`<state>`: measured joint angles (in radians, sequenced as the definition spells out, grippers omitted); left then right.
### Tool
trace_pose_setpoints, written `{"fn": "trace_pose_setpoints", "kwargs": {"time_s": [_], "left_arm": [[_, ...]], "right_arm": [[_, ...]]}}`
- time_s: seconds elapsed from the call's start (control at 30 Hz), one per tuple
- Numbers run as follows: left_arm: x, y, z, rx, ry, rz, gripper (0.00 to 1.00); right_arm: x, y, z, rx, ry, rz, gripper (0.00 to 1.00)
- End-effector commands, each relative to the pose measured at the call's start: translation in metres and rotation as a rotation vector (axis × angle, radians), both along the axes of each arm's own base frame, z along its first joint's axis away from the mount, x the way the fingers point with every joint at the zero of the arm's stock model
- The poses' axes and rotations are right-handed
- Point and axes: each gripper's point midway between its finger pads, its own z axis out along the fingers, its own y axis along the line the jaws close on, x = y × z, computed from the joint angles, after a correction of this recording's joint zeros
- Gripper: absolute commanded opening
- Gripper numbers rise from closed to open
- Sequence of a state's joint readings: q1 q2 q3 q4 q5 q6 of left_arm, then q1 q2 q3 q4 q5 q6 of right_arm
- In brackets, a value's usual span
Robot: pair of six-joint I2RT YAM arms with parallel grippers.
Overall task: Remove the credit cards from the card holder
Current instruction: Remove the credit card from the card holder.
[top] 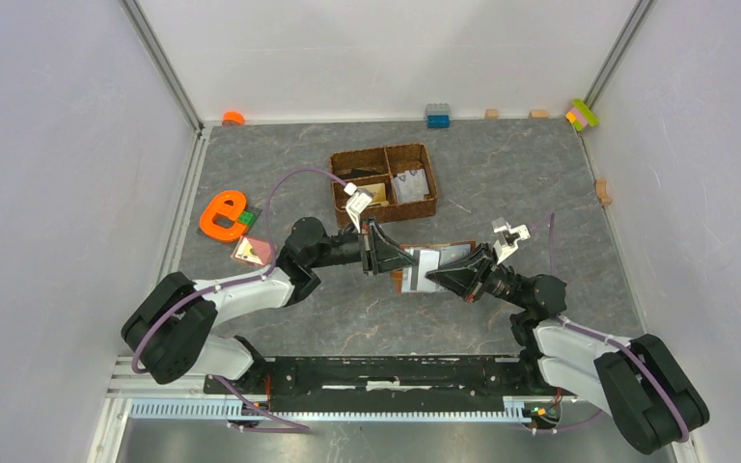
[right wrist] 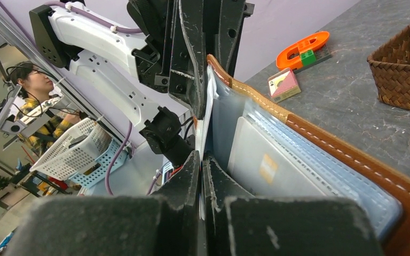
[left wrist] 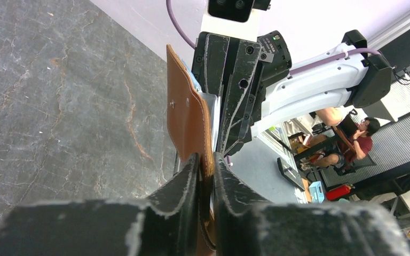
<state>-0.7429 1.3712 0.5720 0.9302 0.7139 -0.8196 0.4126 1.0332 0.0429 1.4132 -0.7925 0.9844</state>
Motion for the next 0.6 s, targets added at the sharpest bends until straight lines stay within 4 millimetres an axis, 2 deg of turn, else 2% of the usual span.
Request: {"fn": "trace_pose_setpoints", "kwargs": {"time_s": [0.0, 0.1, 0.33, 0.47, 0.57], "left_arm": [[0.001, -0.003, 0.014, -0.028, -0.062, -0.014, 0.14], [0.004, 0.002, 0.017, -0.035, -0.068, -0.001, 0.03], [0.010, 0.013, 0.022, -0.065, -0.061, 0.023, 0.02], [0.014, 0.014, 0.020, -0.067, -0.045, 0.027, 0.02], [0.014, 0.014, 0.020, -0.070, -0.040, 0.022, 0.04]], "right_arm": [[0.003, -0.002, 0.020, 0.025, -0.101, -0.022, 0.08], [0.005, -0.004, 0.020, 0.027, -0.101, -0.038, 0.09], [0.005, -0.007, 0.020, 0.029, -0.100, -0.045, 0.09], [0.004, -0.008, 0.022, 0.037, -0.101, -0.042, 0.00], [0.004, -0.008, 0.022, 0.039, -0.101, -0.041, 0.00]]}}
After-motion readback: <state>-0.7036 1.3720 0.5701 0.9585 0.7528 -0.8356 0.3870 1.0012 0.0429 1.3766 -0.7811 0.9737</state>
